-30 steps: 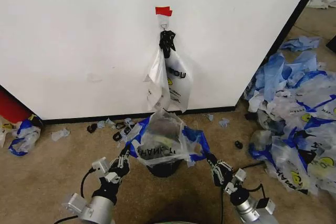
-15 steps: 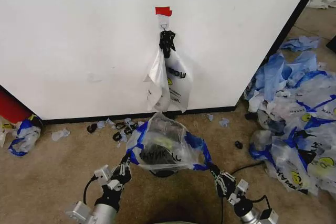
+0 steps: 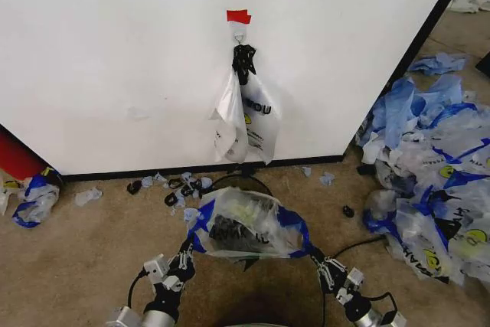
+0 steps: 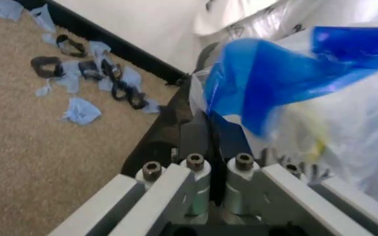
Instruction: Pick up the garbage bag from the wall and place it over the trash bin.
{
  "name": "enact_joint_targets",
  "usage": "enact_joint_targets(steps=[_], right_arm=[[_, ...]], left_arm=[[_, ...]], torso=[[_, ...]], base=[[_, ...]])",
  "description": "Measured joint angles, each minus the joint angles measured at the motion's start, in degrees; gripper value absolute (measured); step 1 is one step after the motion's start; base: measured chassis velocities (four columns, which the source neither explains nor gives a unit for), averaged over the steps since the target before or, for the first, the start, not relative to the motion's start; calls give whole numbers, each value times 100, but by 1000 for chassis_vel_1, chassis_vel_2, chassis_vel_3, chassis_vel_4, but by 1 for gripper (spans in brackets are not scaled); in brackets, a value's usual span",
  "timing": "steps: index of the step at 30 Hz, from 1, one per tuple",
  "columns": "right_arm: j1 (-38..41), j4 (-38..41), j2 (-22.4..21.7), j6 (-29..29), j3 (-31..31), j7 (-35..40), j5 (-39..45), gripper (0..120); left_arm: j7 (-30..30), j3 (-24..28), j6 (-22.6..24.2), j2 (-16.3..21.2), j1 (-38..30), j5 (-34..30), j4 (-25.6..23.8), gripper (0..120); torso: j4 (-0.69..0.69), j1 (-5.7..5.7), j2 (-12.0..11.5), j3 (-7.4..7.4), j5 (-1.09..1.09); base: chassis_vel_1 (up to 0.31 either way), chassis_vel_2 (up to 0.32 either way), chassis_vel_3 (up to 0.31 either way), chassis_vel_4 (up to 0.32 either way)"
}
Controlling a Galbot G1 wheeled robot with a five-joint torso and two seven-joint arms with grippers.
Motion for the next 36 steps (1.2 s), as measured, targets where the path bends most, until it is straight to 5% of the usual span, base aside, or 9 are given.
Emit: enact_joint_targets(steps=[12,36], right_arm=[[822,-568,99,-4,-277,204,-144,0],[1278,-1180,315,-5,-385,331,-529,0]], left_arm=[[-48,-108,28,115,-323,-175,355,0],[-85,-126,70,170,-640,-224,867,0]], torso=[[1,0,0,0,0],[0,0,0,0,0]], base=[[0,0,0,0],[0,0,0,0]])
